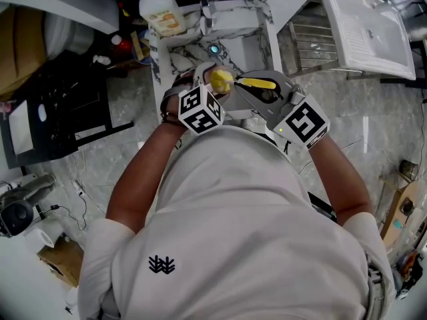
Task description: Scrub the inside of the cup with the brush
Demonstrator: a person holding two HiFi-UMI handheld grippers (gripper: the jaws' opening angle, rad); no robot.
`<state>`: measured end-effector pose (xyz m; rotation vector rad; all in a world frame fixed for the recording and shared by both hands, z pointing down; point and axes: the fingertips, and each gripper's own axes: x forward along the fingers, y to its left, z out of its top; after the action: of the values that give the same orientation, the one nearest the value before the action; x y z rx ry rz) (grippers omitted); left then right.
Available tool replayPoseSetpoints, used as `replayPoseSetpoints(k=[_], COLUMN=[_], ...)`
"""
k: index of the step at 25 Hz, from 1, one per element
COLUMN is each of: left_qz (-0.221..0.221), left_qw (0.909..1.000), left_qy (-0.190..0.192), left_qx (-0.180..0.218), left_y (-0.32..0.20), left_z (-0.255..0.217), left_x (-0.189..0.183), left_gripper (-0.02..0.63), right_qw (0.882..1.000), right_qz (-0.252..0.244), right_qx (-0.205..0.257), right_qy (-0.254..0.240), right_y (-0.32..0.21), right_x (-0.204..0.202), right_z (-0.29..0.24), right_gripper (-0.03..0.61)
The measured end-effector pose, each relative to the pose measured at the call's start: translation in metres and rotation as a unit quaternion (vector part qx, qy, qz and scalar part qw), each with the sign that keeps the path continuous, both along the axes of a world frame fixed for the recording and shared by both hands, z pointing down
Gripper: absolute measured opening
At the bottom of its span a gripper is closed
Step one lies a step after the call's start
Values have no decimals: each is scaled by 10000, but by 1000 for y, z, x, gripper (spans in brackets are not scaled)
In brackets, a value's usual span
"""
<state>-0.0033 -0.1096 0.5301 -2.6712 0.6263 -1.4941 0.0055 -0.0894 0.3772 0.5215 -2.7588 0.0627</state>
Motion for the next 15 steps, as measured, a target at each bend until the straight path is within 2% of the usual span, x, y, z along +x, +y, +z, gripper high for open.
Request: replayPoseSetpoints(k=[4, 8, 12, 15], left_qz=[13, 10, -52, -104], left_qw=[10000, 9999, 9997, 9997], left_qy=[-43, -137, -209, -206], left_qx=[24, 75, 71, 54], left_y=[0, -1, -2, -3], left_z=[0, 3, 8, 9], left_x=[2, -3, -10, -13], left_gripper=[377, 377, 377, 377], right_qw=[9999, 9967, 9825, 9702], right_qz=[-97, 92, 441, 700], right_qx=[9, -641, -1343, -1687], right_qy=[-29, -490, -1209, -1595], right_y=[5, 3, -10, -18], right_x=[-12, -8, 10, 24], right_z=[6, 4, -7, -13], right_gripper=[41, 44, 44, 44])
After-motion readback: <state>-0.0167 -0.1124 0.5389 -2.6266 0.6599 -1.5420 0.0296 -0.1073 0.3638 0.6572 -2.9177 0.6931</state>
